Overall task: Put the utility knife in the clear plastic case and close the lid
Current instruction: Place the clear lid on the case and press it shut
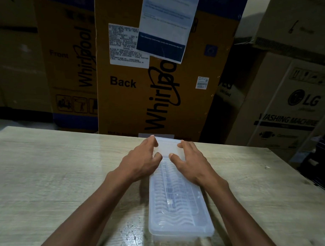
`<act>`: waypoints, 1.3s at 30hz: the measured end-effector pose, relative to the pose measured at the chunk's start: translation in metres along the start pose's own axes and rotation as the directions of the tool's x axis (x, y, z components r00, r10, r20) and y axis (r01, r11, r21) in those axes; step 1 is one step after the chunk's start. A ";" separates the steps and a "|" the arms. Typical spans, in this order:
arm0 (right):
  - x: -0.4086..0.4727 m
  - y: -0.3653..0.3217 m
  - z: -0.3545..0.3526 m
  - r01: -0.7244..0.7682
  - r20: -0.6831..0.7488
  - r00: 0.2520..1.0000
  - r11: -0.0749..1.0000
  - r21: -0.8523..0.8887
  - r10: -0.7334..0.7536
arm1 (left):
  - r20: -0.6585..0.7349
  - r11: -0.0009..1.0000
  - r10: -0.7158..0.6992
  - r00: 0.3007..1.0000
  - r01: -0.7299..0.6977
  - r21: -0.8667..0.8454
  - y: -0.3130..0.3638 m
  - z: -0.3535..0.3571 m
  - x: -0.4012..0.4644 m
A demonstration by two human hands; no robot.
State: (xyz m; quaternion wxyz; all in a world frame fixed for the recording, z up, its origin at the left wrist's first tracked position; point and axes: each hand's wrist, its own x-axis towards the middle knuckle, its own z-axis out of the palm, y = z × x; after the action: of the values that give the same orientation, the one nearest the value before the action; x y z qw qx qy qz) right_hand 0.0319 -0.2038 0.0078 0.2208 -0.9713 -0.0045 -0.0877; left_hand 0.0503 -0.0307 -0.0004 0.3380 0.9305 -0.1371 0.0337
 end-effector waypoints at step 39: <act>-0.069 -0.026 -0.004 0.174 0.062 0.985 0.954 -0.243 -0.163 | 0.053 0.924 0.176 0.983 -0.183 0.337 0.031 0.007 -0.079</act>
State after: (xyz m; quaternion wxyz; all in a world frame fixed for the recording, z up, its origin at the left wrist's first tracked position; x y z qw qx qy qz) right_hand -0.0379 -0.1805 0.0109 0.0897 -0.9889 -0.0810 -0.0859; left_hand -0.0347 -0.0396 0.0009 0.1661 0.9587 -0.2174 0.0777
